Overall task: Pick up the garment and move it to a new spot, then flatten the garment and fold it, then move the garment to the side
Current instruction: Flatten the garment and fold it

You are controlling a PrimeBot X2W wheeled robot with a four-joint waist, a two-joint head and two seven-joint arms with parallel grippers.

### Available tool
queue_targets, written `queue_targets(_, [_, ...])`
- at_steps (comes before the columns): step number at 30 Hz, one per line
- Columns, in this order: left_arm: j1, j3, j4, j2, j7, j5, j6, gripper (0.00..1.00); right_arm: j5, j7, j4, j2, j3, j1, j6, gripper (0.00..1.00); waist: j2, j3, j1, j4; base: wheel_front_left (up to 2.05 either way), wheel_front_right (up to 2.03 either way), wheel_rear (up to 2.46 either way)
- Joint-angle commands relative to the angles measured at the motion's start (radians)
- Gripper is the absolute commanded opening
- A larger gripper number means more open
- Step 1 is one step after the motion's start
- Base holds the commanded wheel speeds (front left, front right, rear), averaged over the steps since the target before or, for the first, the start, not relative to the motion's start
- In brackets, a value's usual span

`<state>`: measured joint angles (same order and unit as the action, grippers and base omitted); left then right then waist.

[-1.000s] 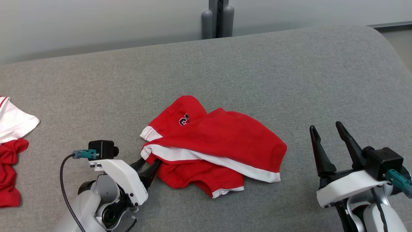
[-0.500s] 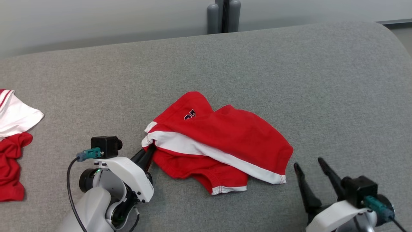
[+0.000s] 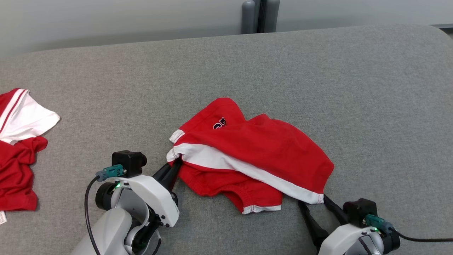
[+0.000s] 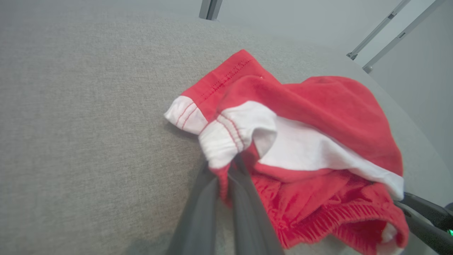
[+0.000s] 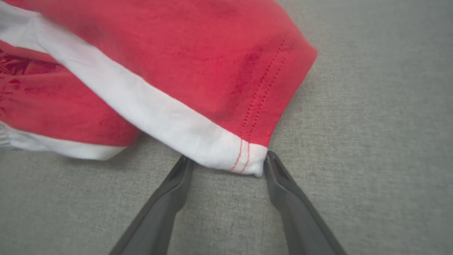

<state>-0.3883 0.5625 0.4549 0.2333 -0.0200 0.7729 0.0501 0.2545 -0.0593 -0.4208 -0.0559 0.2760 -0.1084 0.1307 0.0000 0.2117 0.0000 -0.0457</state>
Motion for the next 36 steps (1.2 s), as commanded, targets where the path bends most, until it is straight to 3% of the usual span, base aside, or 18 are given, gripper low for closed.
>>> queue_targets(1, [0.007,0.0,-0.011,0.007,0.007,-0.01,-0.006,0.0,0.019,0.0,-0.041,-0.003,0.007,-0.019,0.0,0.87,0.0,-0.001,0.0,0.006,0.0,0.0,0.0])
queue_targets(3, [0.01,0.004,-0.026,0.013,0.011,-0.015,-0.008,0.0,0.038,-0.028,-0.08,-0.001,0.013,-0.046,0.0,0.0,0.0,-0.003,0.0,0.012,0.0,0.0,0.0])
queue_targets(9, [0.036,-0.001,-0.101,0.05,0.019,-0.035,-0.039,0.0,0.074,-0.108,-0.073,-0.028,0.001,-0.093,0.0,0.0,0.0,-0.014,0.0,0.013,0.0,0.0,0.0])
queue_targets(15, [0.056,-0.019,-0.221,0.111,-0.009,-0.054,-0.09,0.0,0.066,-0.124,0.072,-0.077,-0.023,-0.108,0.0,0.0,0.0,-0.03,0.0,0.001,0.0,0.0,0.0])
queue_targets(25, [-0.013,-0.047,-0.468,0.223,-0.104,-0.096,-0.138,0.0,0.01,-0.005,0.378,-0.156,-0.137,-0.186,0.0,0.0,0.0,-0.07,0.0,-0.008,0.0,0.0,0.0])
queue_targets(36, [-0.119,-0.088,-0.691,0.288,-0.139,-0.166,-0.178,0.0,-0.025,0.128,0.632,-0.193,-0.262,-0.299,0.0,0.0,0.0,-0.093,0.0,0.001,0.0,0.0,0.0])
